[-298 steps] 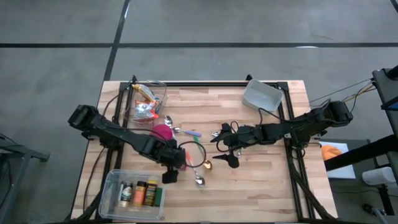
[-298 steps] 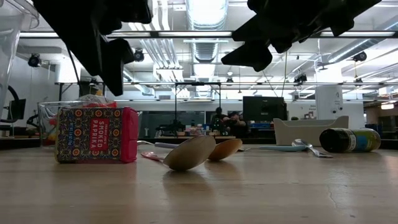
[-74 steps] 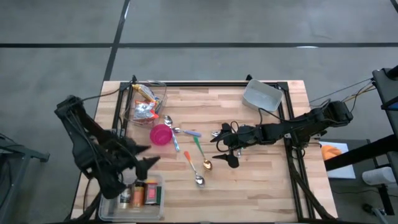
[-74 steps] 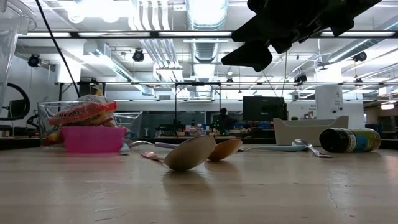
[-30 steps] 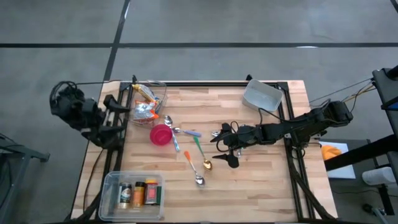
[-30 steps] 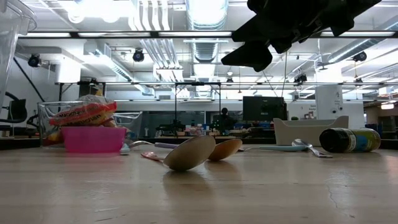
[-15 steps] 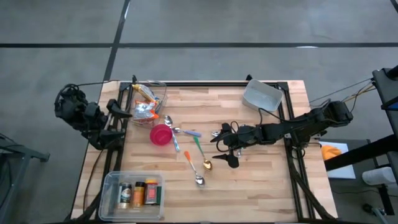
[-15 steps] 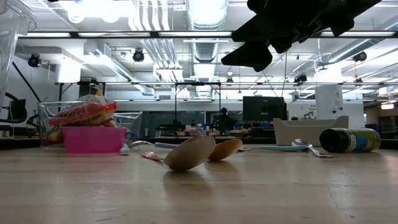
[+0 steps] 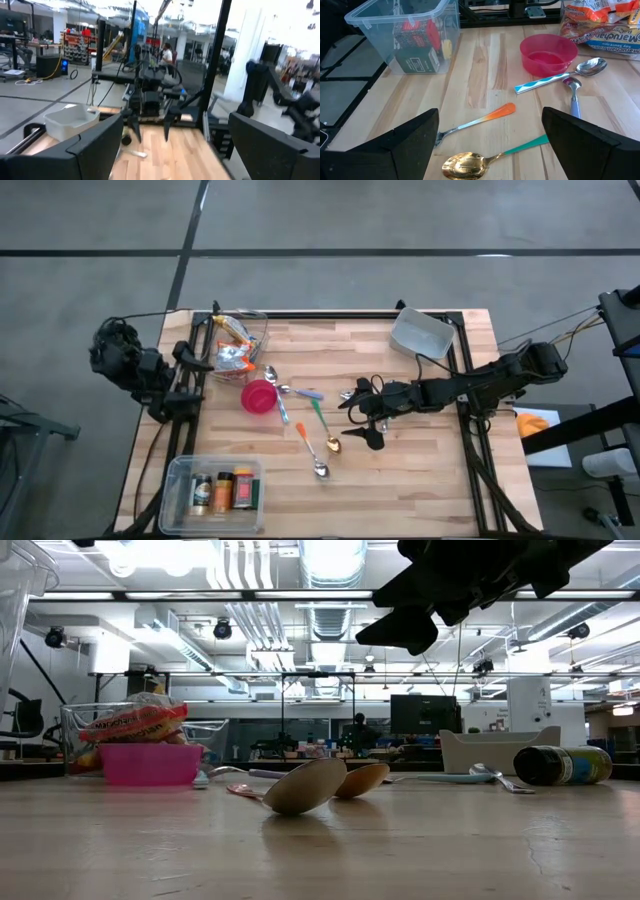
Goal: Pick & Place Food Item
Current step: Put the black seasoning bottle into the white bin
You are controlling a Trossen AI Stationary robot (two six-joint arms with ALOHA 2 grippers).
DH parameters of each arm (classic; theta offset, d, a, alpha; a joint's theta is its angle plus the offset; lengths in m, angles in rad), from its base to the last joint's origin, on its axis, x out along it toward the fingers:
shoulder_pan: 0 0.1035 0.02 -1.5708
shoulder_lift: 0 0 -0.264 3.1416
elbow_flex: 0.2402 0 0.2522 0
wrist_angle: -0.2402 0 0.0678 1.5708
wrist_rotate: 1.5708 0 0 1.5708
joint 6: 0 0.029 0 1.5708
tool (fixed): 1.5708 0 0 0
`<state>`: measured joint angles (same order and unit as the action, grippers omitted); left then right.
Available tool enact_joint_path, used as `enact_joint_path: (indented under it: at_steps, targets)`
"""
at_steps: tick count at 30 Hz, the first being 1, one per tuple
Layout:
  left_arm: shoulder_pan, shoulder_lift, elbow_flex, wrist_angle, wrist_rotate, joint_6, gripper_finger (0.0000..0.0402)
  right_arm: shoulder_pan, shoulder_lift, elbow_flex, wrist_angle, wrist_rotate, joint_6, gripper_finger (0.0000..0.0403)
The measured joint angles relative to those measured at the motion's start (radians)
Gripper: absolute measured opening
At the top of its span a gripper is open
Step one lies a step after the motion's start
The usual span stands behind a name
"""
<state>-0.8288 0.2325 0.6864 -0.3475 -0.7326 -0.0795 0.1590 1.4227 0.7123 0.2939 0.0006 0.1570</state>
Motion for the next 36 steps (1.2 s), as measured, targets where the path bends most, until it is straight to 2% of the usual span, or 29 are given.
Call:
enact_joint_path:
  at_steps: [12, 33, 36]
  targets:
    - [-0.001, 0.0, -0.007, -0.258, 0.0, 0.0, 0.0364, 0.0, 0.0, 0.0, 0.0, 0.0, 0.0, 0.0351]
    - [0.0, 0.0, -0.007, -0.286, 0.0, 0.0, 0.0364, 0.0, 0.0, 0.0, 0.0, 0.0, -0.002, 0.0351]
    - [0.0, 0.0, -0.007, -0.286, 0.0, 0.0, 0.0364, 0.0, 0.0, 0.0, 0.011, 0.0, -0.146, 0.0351]
